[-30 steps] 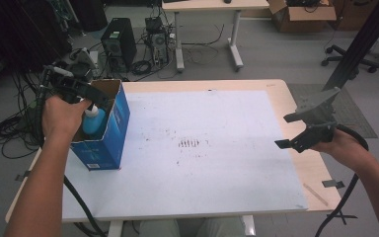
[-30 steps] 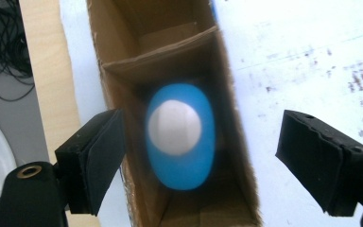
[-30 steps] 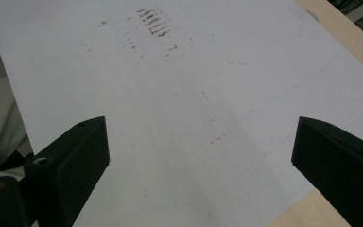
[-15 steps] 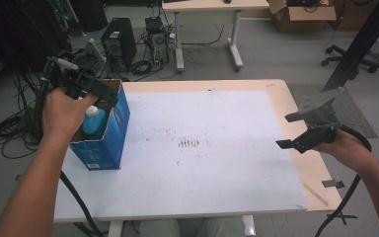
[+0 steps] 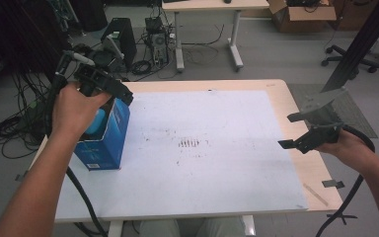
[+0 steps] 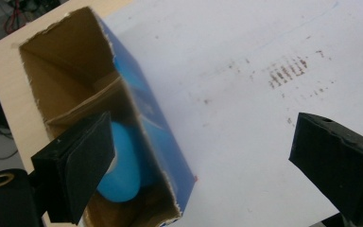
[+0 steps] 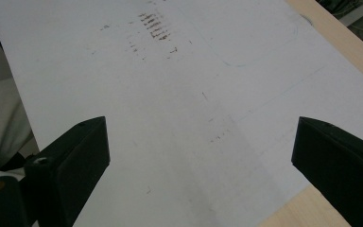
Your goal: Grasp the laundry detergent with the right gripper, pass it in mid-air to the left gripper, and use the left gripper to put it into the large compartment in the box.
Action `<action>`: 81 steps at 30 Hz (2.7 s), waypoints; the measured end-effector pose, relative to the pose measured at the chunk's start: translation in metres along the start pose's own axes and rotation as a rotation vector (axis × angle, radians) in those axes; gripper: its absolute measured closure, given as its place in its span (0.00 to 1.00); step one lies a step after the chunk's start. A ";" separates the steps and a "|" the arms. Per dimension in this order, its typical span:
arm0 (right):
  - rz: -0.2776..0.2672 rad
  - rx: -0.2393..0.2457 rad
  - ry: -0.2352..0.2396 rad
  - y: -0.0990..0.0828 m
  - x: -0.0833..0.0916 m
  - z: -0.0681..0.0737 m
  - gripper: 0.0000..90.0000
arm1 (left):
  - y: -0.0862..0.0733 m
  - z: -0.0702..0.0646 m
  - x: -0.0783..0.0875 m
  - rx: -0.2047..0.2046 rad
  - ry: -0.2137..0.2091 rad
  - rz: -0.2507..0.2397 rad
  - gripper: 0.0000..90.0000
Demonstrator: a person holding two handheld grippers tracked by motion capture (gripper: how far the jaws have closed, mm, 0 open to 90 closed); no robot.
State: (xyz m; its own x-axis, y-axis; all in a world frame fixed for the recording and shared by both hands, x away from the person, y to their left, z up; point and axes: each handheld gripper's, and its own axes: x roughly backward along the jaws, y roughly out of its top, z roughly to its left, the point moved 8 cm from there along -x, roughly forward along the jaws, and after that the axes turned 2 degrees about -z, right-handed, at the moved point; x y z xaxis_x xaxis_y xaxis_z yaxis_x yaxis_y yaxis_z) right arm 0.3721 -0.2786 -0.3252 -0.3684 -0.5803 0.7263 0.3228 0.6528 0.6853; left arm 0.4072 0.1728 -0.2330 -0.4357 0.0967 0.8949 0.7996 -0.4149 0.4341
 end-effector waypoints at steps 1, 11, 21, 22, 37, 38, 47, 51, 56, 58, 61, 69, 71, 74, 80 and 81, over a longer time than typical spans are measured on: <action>0.000 -0.001 -0.001 0.000 0.000 0.000 0.05 | 0.002 -0.003 0.000 -0.011 -0.003 -0.001 0.08; 0.002 -0.002 -0.005 0.001 0.004 0.000 0.05 | 0.016 -0.022 0.003 -0.080 -0.032 -0.005 0.07; 0.008 -0.006 -0.006 0.001 0.006 -0.001 0.05 | 0.029 -0.042 -0.002 -0.154 -0.056 -0.004 0.07; 0.008 -0.005 -0.007 0.001 0.006 -0.001 0.05 | 0.031 -0.044 -0.003 -0.162 -0.060 -0.003 0.07; 0.026 -0.005 -0.005 0.005 0.008 -0.002 0.05 | 0.039 -0.078 -0.015 -0.294 -0.125 0.017 0.07; 0.027 -0.004 -0.005 0.005 0.008 -0.002 0.05 | 0.040 -0.080 -0.016 -0.307 -0.128 0.018 0.07; 0.029 0.001 -0.001 0.011 0.007 -0.002 0.05 | 0.043 -0.099 -0.020 -0.406 -0.165 0.022 0.07; 0.028 0.003 0.003 0.014 0.005 -0.001 0.05 | 0.046 -0.108 -0.021 -0.441 -0.179 0.022 0.07; 0.030 0.004 0.007 0.016 0.002 0.000 0.05 | 0.050 -0.122 -0.022 -0.487 -0.203 0.015 0.07; 0.032 0.006 0.009 0.016 0.001 0.000 0.05 | 0.050 -0.127 -0.023 -0.506 -0.215 0.016 0.07; 0.037 0.010 0.012 0.018 0.000 0.000 0.05 | 0.050 -0.136 -0.025 -0.541 -0.229 0.016 0.07; 0.044 0.018 0.021 0.021 -0.004 0.002 0.05 | 0.045 -0.159 -0.027 -0.621 -0.262 0.017 0.07; 0.044 0.021 0.022 0.021 -0.004 0.002 0.05 | 0.045 -0.165 -0.028 -0.635 -0.277 0.012 0.07; 0.043 0.018 0.022 0.022 -0.005 0.000 0.05 | 0.043 -0.174 -0.032 -0.651 -0.300 0.015 0.07; 0.046 0.020 0.024 0.021 -0.007 -0.001 0.05 | 0.041 -0.185 -0.042 -0.682 -0.315 0.019 0.07; 0.047 0.016 0.023 0.021 -0.008 -0.002 0.05 | 0.042 -0.185 -0.043 -0.683 -0.317 0.021 0.07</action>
State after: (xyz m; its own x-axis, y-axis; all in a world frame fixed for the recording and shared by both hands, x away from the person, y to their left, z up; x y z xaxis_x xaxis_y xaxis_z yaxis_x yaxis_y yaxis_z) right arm 0.3838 -0.2613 -0.3164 -0.3328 -0.5595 0.7591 0.3250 0.6876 0.6493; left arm 0.3827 -0.0164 -0.2729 -0.2006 0.2952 0.9341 0.3276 -0.8784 0.3479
